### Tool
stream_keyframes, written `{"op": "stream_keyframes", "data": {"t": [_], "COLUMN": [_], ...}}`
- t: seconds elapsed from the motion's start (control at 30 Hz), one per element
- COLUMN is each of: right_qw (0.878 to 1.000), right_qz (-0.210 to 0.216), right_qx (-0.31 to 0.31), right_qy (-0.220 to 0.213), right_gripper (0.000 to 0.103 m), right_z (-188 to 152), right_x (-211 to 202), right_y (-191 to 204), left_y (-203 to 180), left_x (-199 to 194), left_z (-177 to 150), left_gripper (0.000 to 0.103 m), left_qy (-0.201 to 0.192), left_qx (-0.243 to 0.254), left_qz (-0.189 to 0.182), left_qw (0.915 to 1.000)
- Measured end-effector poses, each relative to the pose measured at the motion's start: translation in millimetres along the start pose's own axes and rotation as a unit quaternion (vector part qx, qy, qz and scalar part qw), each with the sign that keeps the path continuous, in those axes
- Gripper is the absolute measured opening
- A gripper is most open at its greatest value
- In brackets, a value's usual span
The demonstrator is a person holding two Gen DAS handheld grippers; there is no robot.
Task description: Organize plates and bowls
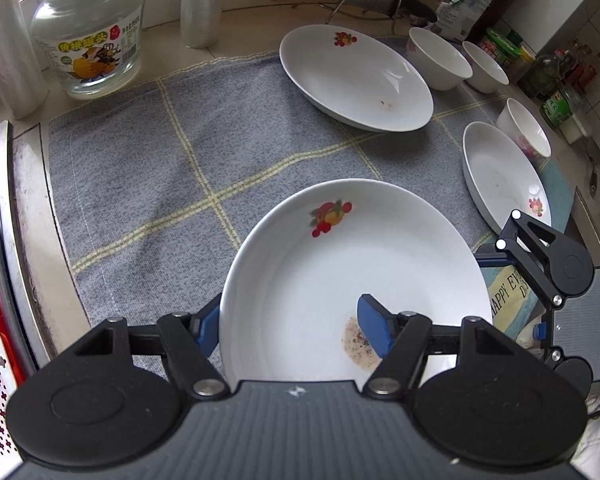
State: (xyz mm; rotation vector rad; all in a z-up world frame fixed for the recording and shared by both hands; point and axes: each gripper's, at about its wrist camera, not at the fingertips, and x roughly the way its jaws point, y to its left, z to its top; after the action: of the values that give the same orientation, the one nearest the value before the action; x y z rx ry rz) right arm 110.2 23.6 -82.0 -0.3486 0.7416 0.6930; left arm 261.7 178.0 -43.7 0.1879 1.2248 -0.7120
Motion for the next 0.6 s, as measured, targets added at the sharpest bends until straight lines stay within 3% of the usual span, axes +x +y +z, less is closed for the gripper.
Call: {"op": "stream_keyframes", "data": {"t": [0.6], "right_qw": [1.0], "right_qz": [-0.011], "right_qx": [0.013], "right_qy": [0.012], "right_gripper": [0.103], "right_z": [34], "right_x": [44], "right_y": [1], "left_y": [48], "left_x": [0], "left_z": [9], "left_gripper": [0.068], "left_qy": [-0.006], "left_qx": [0.008], "left_qz": [-0.005], "left_qw": [0.9999]}}
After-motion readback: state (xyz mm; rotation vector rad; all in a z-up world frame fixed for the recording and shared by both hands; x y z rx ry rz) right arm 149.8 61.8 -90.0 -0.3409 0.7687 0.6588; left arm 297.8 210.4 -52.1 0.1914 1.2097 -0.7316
